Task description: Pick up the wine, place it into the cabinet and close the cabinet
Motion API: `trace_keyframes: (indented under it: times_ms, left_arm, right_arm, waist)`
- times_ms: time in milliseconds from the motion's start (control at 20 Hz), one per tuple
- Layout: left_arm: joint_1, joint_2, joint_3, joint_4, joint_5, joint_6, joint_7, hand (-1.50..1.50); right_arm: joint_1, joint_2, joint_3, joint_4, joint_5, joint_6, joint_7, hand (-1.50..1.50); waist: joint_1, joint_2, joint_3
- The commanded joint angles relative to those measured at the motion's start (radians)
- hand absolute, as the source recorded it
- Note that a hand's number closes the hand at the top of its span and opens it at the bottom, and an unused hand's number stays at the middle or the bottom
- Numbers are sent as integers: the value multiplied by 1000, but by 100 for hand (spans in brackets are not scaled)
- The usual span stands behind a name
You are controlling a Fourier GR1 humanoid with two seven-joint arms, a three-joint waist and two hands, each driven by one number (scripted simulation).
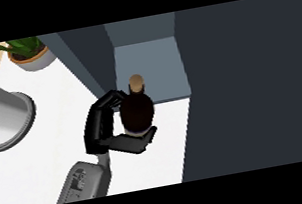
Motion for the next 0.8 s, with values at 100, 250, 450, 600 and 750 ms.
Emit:
trace_keyframes:
  times_ms: [100, 250, 450, 600, 750]
  left_arm:
    - [-124, -5, 11, 192, 19, 37, -76, 150]
    - [-184, -6, -9, 221, 30, 66, -27, 150]
    - [-279, -6, 8, 322, 68, 66, -25, 150]
    - [-310, -6, 33, 418, 82, 34, -103, 150]
    - [-423, -6, 66, 515, 133, 32, -100, 150]
  right_arm:
    - [91, -11, 7, -182, -8, 3, 12, -150]
    - [111, -28, 48, -240, 29, -12, 33, -150]
    - [77, -30, 20, -220, 10, 6, 53, -150]
    - [87, -1, 29, -164, 1, 4, -10, -150]
    - [81, -32, -28, -179, -64, 26, -10, -150]
  waist:
    - [-6, 2, 0]
    - [-19, -1, -1]
    - [-11, 3, -1]
    - [-6, 4, 0]
    - [-19, 9, 0]
